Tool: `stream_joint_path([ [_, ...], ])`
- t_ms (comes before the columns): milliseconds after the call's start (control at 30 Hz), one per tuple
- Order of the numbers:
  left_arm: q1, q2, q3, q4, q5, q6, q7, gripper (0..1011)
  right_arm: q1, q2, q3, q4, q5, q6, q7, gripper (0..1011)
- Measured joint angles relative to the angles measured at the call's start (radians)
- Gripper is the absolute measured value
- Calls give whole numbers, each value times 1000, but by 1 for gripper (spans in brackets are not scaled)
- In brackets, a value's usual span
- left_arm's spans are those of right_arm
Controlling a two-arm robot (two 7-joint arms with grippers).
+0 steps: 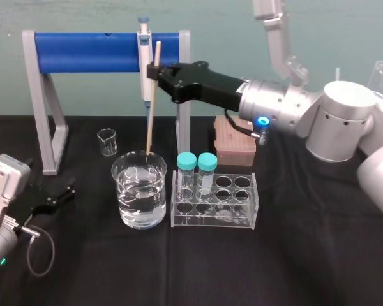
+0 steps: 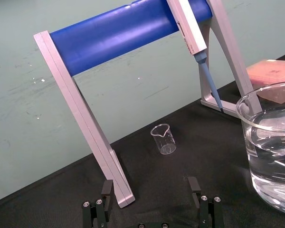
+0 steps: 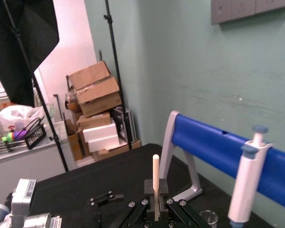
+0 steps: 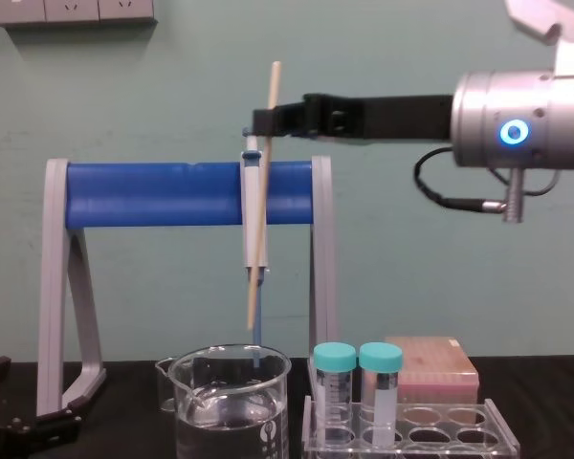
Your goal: Hold the thermometer with one hand and immerse one end into the beaker, then reinsert it into the test tube rack.
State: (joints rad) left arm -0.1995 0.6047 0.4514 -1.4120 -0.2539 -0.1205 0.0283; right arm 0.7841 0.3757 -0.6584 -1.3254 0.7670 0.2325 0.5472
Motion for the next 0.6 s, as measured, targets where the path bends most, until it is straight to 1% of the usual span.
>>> stream_joint_path([
  [67, 0, 0, 0, 0, 0, 0, 0, 1004, 3, -8, -6, 9, -4, 3, 4, 55],
  [167, 0, 0, 0, 0, 0, 0, 0, 1004, 13, -32, -19, 54, -8, 8, 27, 55],
  [367, 0, 0, 0, 0, 0, 0, 0, 1004, 25, -59, -36, 118, -22, 5, 52, 55],
  [500, 0, 0, 0, 0, 0, 0, 0, 1004, 28, -74, -44, 151, -43, -13, 65, 55],
  [600, 0, 0, 0, 0, 0, 0, 0, 1004, 30, -89, -47, 182, -69, -42, 71, 55],
])
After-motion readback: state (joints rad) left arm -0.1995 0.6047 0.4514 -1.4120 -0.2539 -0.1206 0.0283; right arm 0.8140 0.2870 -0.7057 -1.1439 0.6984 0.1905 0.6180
